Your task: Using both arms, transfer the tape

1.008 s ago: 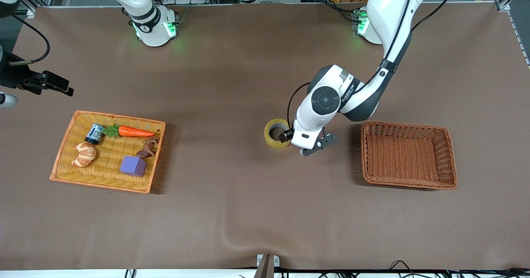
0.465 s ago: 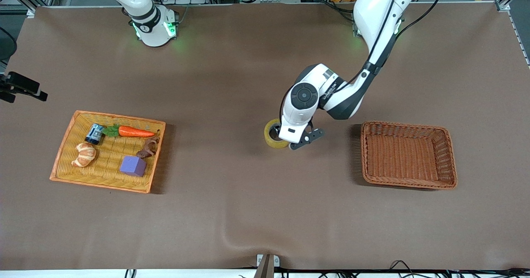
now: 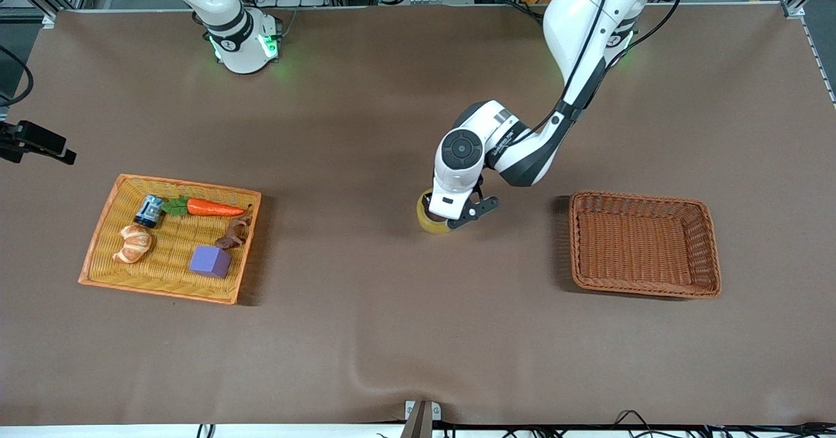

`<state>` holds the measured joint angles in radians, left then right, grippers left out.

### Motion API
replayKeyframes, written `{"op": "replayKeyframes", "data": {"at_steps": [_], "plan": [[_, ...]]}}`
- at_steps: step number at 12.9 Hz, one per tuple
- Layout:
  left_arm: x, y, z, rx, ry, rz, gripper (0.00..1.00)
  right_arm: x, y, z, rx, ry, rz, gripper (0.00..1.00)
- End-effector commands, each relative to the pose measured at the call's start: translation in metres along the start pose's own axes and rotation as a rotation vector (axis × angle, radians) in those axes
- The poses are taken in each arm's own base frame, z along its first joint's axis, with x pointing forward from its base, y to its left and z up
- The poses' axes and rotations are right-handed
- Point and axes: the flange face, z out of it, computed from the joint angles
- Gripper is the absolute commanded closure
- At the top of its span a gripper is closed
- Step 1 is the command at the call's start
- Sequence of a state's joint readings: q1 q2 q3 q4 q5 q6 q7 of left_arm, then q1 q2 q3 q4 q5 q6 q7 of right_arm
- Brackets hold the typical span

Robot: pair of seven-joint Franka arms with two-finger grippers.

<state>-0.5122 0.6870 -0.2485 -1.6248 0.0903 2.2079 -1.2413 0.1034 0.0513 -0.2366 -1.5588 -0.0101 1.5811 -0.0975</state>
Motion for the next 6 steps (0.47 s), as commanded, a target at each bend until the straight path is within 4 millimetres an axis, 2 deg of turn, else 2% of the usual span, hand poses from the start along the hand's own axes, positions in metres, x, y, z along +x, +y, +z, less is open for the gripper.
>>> {"op": "replayKeyframes", "data": {"at_steps": [1, 3, 4, 5, 6], "plan": [[0.001, 0.003, 0.005, 0.016, 0.038, 0.004, 0.18, 0.003, -0.013, -0.019, -0.055, 0.020, -0.001, 0.00], [-0.001, 0.006, 0.009, 0.000, 0.045, 0.010, 0.19, 0.003, 0.006, -0.018, 0.038, 0.026, 0.034, 0.00], [0.000, 0.007, 0.011, -0.002, 0.044, 0.008, 0.21, 0.004, 0.004, -0.017, 0.046, 0.026, 0.030, 0.00], [0.000, 0.007, 0.011, -0.003, 0.045, 0.002, 0.22, 0.005, -0.007, -0.016, 0.041, 0.022, 0.009, 0.00], [0.000, 0.007, 0.011, -0.003, 0.047, 0.001, 0.27, 0.006, -0.012, -0.015, 0.043, 0.021, -0.001, 0.00]]}}
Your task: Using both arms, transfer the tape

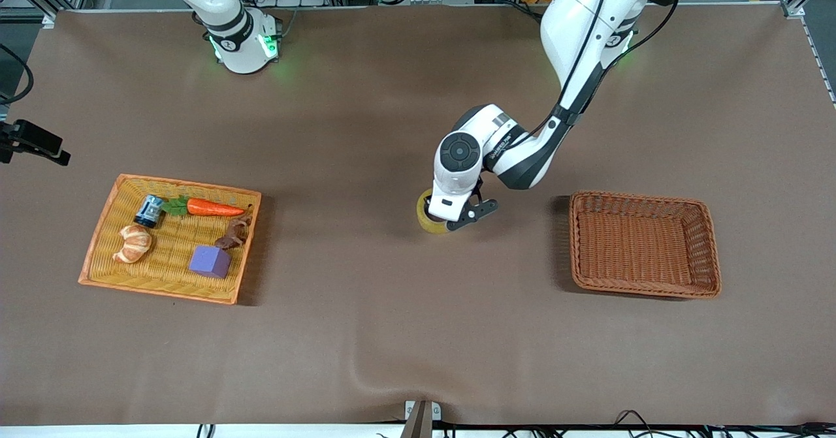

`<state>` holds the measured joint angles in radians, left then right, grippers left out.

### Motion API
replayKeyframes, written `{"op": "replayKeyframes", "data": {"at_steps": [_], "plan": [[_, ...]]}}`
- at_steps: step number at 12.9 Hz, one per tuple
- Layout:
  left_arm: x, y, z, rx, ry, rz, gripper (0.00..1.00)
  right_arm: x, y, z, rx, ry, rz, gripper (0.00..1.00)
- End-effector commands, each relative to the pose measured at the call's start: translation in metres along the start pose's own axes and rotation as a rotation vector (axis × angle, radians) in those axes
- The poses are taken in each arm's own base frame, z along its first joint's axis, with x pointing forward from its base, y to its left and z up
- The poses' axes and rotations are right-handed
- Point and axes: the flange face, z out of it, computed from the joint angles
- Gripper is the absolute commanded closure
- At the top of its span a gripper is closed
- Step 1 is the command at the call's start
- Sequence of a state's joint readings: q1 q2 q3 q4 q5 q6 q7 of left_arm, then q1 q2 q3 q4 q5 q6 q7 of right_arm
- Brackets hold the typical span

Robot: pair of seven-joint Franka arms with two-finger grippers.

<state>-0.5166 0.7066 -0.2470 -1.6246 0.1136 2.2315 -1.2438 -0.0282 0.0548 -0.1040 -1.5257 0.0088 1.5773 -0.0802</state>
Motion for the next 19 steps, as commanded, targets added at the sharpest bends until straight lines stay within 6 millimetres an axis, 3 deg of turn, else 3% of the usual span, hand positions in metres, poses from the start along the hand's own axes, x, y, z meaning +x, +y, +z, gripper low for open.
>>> {"op": "replayKeyframes", "data": {"at_steps": [1, 19], "plan": [[-0.0002, 0.0050, 0.0016, 0.000, 0.030, -0.012, 0.30, 0.0054, -0.0148, 0.0022, 0.021, -0.014, -0.021, 0.00], [0.0008, 0.0060, 0.0058, -0.001, 0.025, -0.046, 0.78, 0.0072, -0.0162, 0.0032, 0.020, -0.013, -0.035, 0.00]]}}
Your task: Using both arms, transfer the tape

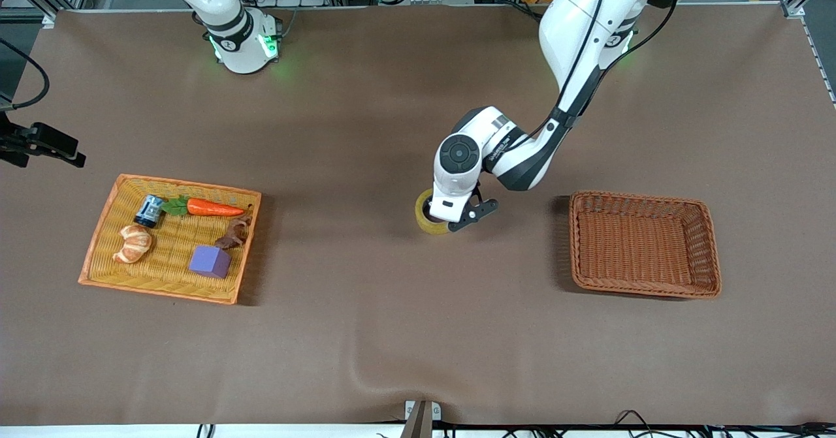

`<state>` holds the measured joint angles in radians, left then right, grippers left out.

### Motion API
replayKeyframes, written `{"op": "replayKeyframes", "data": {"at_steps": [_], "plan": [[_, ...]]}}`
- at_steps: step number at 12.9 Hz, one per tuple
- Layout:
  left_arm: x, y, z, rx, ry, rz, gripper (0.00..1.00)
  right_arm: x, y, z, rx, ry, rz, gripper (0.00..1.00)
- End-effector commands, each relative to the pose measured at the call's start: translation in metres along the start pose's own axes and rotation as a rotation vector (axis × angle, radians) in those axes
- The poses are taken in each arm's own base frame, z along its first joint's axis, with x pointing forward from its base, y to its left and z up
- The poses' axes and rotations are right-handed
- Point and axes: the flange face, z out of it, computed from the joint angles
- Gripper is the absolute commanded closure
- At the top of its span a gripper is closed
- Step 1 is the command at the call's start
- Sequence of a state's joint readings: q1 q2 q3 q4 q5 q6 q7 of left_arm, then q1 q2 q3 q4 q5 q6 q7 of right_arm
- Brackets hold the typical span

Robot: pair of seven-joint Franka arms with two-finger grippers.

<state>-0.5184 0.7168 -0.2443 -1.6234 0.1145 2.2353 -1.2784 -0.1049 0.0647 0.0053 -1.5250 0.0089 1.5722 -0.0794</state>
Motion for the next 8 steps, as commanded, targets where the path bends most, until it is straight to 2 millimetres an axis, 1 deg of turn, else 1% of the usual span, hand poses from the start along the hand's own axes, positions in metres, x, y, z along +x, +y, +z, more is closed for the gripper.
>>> {"op": "replayKeyframes", "data": {"at_steps": [1, 3, 5, 6, 8], "plan": [[0.002, 0.006, -0.003, -0.009, 0.029, -0.014, 0.82, 0.005, -0.002, -0.002, 0.010, 0.003, -0.009, 0.00], [0.010, 0.004, -0.010, -0.019, 0.034, -0.025, 0.89, 0.005, -0.001, -0.003, 0.011, 0.006, -0.008, 0.00], [0.012, 0.003, -0.014, -0.023, 0.037, -0.030, 0.95, 0.005, 0.002, -0.003, 0.014, 0.010, -0.002, 0.00], [0.014, 0.003, -0.023, -0.035, 0.044, -0.034, 1.00, 0.005, 0.002, -0.003, 0.013, 0.009, -0.002, 0.00], [0.021, 0.001, -0.041, -0.056, 0.055, -0.066, 1.00, 0.006, 0.002, -0.003, 0.014, 0.011, -0.002, 0.00]]}}
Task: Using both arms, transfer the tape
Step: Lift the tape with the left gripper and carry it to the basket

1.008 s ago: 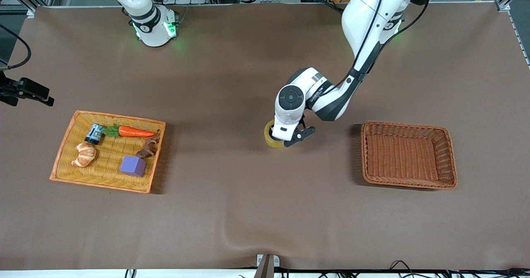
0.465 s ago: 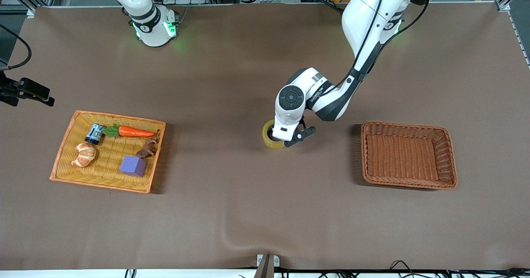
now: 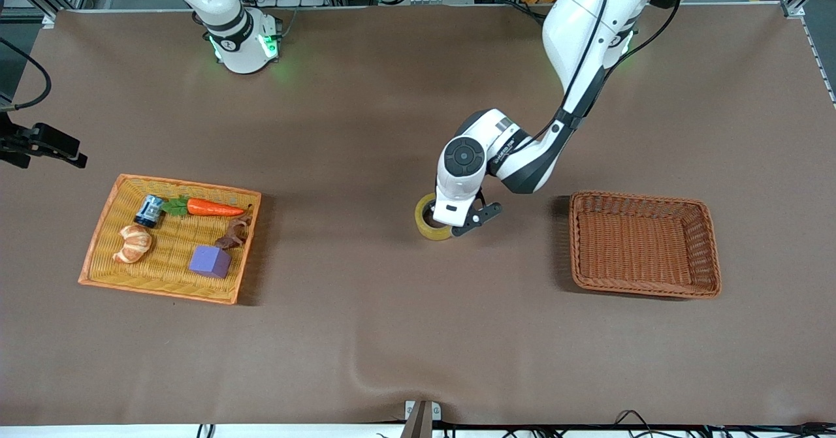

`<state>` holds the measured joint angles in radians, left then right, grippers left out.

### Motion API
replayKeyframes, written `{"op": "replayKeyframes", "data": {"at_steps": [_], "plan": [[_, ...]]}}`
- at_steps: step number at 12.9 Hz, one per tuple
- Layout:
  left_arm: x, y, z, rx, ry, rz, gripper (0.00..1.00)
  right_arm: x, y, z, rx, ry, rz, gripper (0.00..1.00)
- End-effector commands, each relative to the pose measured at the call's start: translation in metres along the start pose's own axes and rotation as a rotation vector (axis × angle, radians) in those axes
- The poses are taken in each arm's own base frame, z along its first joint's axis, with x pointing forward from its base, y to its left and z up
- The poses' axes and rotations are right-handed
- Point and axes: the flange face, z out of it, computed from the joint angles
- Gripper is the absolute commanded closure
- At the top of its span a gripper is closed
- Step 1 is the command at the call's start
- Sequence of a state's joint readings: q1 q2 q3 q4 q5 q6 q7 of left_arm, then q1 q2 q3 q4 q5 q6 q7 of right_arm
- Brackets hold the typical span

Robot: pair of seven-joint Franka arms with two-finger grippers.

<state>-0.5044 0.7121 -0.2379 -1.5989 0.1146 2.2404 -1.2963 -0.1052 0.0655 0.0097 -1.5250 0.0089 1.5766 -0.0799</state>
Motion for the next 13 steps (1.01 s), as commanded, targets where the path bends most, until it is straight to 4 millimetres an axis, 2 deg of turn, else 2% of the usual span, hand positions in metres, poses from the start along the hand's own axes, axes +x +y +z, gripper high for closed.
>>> {"op": "replayKeyframes", "data": {"at_steps": [1, 6, 7, 10, 13], "plan": [[0.005, 0.000, -0.030, -0.031, 0.043, -0.030, 1.00, 0.007, 0.002, -0.001, 0.013, 0.006, 0.000, 0.00], [0.024, -0.006, -0.073, -0.079, 0.061, -0.068, 1.00, 0.009, 0.001, 0.001, 0.008, 0.008, -0.003, 0.00], [0.036, -0.011, -0.088, -0.098, 0.073, -0.085, 1.00, 0.009, 0.001, 0.001, 0.009, 0.012, -0.003, 0.00], [0.056, -0.025, -0.128, -0.124, 0.091, -0.112, 1.00, 0.010, 0.000, 0.002, 0.011, 0.010, -0.005, 0.00], [0.069, -0.035, -0.155, -0.145, 0.109, -0.133, 1.00, 0.010, 0.000, 0.002, 0.014, 0.009, -0.005, 0.00]]}}
